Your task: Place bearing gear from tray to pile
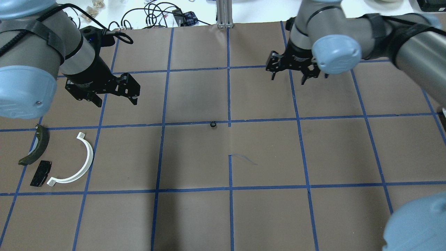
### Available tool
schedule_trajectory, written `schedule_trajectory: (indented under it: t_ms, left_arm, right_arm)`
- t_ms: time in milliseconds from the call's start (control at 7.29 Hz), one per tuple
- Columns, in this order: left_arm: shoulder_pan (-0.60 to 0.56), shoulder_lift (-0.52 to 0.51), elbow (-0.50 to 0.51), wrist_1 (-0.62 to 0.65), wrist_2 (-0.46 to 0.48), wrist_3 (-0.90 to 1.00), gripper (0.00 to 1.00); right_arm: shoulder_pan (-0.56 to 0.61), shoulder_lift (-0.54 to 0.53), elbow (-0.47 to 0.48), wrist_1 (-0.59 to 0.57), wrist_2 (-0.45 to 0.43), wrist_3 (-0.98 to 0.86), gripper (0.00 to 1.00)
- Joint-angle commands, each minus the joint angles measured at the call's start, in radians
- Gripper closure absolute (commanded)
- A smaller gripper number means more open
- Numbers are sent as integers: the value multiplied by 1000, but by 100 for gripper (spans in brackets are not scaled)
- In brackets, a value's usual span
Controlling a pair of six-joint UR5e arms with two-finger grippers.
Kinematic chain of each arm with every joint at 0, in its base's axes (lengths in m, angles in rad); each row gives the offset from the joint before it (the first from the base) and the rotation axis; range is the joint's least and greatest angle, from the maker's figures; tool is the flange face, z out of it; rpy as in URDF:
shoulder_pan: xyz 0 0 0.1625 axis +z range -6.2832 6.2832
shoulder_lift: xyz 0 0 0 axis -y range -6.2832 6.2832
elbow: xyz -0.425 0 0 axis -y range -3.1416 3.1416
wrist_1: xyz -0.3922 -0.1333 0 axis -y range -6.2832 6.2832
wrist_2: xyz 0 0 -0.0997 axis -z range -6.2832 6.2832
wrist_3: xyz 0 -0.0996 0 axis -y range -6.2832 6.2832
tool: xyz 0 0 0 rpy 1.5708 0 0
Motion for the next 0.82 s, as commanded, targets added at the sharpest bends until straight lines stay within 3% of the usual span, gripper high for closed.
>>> schedule_trajectory:
  t_ms: [0, 275, 686]
  left_arm:
    - [-82, -76, -9, 91, -6, -40, 0]
    - [-158, -187, -9, 219, -26, -92, 0]
    - [-276, -351, -5, 410, -24, -124, 0]
  right_arm:
    - [-264, -37, 0, 67, -60, -403, 0]
    - [-452, -34, -7, 53, -155, -713, 0]
    - [-732, 41, 3, 41, -137, -1210, 0]
